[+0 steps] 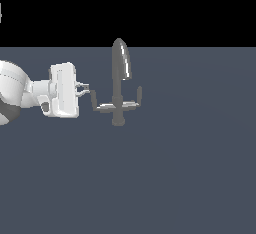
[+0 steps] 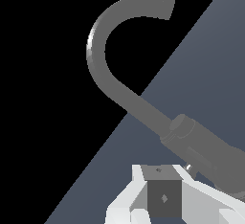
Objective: Turn on the faucet by rotating a designated handle.
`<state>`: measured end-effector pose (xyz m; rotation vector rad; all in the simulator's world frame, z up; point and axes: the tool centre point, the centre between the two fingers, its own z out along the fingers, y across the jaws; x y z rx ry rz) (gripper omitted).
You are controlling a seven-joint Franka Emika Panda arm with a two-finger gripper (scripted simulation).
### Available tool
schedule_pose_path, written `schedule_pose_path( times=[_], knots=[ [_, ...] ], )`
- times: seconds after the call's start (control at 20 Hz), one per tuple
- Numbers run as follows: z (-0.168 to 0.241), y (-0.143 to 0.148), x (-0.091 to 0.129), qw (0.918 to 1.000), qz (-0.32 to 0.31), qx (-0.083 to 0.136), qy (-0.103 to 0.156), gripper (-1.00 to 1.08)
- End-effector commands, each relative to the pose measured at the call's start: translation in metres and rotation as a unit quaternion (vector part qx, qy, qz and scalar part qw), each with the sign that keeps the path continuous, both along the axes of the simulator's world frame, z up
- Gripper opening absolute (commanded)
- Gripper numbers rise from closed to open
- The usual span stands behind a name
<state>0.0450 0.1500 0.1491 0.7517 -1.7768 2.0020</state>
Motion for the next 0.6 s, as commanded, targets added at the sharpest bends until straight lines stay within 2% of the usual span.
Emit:
schedule_pose_path(
  times=[0.0, 0.3, 0.55],
  knots=[
    [-0.0059, 0.0033, 0.0002, 0.9998, 0.005, -0.008, 0.015, -1.0],
    [-0.0133, 0.0076, -0.0002, 0.9993, 0.01, -0.016, 0.033, -1.0],
    [-0.013, 0.0073, -0.0002, 0.9993, 0.01, -0.016, 0.032, -1.0]
  ],
)
